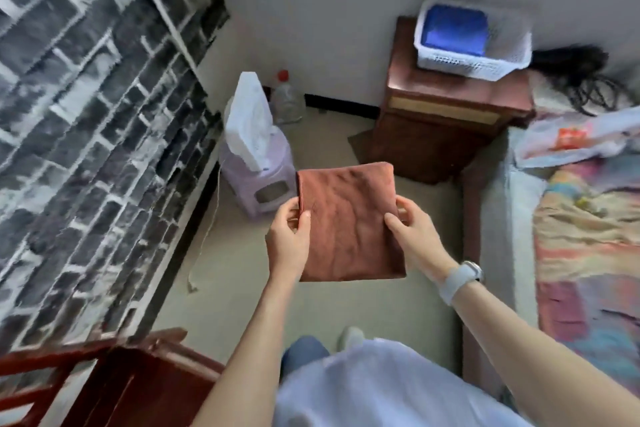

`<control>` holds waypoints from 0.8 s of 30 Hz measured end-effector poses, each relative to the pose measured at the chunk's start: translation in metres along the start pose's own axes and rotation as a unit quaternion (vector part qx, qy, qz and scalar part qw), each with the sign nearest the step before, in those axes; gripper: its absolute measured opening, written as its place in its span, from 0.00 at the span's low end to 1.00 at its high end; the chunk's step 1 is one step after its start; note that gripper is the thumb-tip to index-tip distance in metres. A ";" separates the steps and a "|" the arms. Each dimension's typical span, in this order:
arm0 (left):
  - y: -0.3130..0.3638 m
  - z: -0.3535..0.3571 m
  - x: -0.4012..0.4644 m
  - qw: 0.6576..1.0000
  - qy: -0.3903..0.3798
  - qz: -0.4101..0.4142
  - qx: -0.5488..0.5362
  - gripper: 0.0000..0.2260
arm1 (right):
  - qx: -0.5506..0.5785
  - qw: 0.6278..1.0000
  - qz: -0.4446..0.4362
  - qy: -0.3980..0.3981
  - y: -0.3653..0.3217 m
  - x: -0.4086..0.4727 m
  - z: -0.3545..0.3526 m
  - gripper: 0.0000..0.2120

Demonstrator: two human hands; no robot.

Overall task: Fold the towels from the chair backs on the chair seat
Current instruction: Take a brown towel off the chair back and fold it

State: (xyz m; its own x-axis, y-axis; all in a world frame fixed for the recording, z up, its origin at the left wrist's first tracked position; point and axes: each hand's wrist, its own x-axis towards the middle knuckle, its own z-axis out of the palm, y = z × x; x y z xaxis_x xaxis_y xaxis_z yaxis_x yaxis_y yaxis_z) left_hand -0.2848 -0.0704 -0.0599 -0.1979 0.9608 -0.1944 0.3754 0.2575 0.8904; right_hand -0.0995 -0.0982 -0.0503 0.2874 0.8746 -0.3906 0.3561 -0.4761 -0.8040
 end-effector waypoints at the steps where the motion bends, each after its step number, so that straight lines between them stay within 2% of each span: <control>1: 0.012 0.018 0.009 1.000 -0.017 0.005 -0.003 0.11 | 0.014 1.000 0.005 0.017 0.002 0.010 -0.017 0.16; 9: 0.092 0.150 0.105 0.991 -0.126 0.049 -0.003 0.12 | 0.080 0.990 0.021 0.115 0.006 0.115 -0.117 0.17; 13: 0.136 0.217 0.177 0.986 -0.143 0.080 0.004 0.12 | 0.107 0.983 0.028 0.144 -0.008 0.197 -0.159 0.17; 18: 0.201 0.286 0.264 0.983 -0.173 0.062 0.012 0.13 | 0.139 0.975 0.038 0.169 -0.042 0.306 -0.209 0.17; 24: 0.262 0.375 0.352 0.984 -0.171 0.046 0.035 0.13 | 0.165 0.971 0.042 0.169 -0.061 0.425 -0.260 0.18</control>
State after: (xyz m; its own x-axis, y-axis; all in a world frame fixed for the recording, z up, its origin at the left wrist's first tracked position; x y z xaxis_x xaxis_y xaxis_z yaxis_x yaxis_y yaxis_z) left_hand 0.0830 0.3744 -0.0491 0.1508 0.9559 -0.2519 0.4412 0.1630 0.8825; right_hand 0.2317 0.2784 -0.0503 0.5978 0.7278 -0.3360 0.0307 -0.4396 -0.8977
